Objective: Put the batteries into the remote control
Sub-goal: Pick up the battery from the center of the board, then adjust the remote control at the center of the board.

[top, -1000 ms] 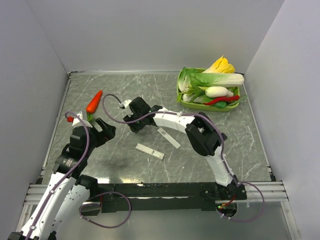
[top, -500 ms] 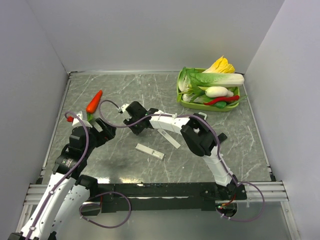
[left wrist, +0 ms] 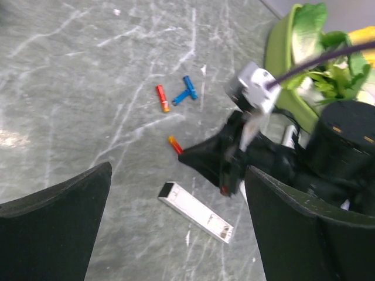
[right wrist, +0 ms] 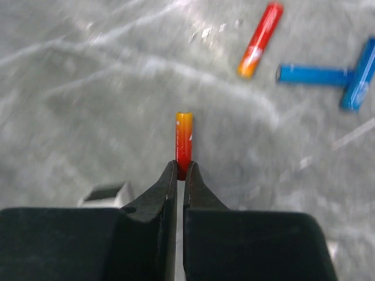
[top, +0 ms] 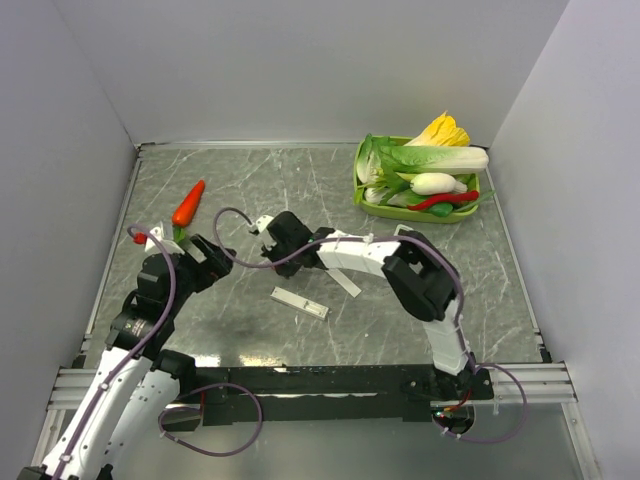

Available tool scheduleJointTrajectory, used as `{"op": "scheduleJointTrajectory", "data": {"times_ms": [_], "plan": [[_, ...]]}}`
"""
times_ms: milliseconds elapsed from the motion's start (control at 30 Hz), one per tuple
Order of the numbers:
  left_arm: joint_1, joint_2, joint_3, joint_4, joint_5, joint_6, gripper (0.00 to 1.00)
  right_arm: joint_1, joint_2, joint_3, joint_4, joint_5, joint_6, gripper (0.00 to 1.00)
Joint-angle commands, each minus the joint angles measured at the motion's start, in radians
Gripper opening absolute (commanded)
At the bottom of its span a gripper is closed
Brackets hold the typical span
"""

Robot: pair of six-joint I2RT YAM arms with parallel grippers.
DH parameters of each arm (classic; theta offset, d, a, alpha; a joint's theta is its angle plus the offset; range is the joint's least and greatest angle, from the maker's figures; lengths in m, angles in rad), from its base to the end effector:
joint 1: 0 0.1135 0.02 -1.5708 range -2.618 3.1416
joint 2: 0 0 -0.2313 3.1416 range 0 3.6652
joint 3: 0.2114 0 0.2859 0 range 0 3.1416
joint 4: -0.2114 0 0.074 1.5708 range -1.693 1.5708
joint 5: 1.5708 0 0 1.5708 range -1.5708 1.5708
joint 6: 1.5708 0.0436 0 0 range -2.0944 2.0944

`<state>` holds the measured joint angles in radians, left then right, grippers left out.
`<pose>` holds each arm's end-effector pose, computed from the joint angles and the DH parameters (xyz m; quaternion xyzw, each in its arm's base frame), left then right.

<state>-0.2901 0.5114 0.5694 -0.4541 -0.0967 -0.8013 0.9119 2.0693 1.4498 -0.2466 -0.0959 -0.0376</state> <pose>0.1949 -0.0538 0.2575 -0.2361 0.7977 -0.2529 0.4940 0.2839 0.3734 0.1138 -0.4432 0.8262 0.1867 0.2932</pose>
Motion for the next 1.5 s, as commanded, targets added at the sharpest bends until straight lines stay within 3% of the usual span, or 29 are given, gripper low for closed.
{"op": "scheduleJointTrajectory", "data": {"times_ms": [0, 200, 433, 733, 833, 1100, 1267, 1467], "plan": [[0.003, 0.006, -0.029, 0.127, 0.08, -0.045, 0.99, -0.002, -0.205, -0.089, 0.076, -0.073, 0.027, 0.0], [0.003, 0.117, -0.051, 0.221, 0.187, -0.032, 0.99, -0.021, -0.388, -0.216, -0.087, -0.084, -0.031, 0.0], [-0.001, 0.399, -0.051, 0.275, 0.327, -0.015, 0.96, -0.031, -0.488, -0.241, -0.408, -0.062, -0.129, 0.0], [-0.141, 0.74, 0.109, 0.163, 0.244, 0.083, 0.88, -0.031, -0.512, -0.207, -0.563, -0.051, -0.131, 0.0], [-0.179, 0.832, 0.145, 0.15, 0.252, 0.102, 0.79, -0.031, -0.508, -0.209, -0.576, -0.062, -0.128, 0.0], [-0.231, 0.914, 0.162, 0.134, 0.246, 0.109, 0.56, -0.031, -0.48, -0.18, -0.614, -0.079, -0.128, 0.0], [-0.236, 0.891, 0.159, 0.117, 0.247, 0.12, 0.56, -0.03, -0.465, -0.161, -0.611, -0.099, -0.125, 0.0], [-0.239, 0.908, 0.156, 0.121, 0.252, 0.129, 0.46, -0.025, -0.413, -0.125, -0.634, -0.102, -0.127, 0.0]]}}
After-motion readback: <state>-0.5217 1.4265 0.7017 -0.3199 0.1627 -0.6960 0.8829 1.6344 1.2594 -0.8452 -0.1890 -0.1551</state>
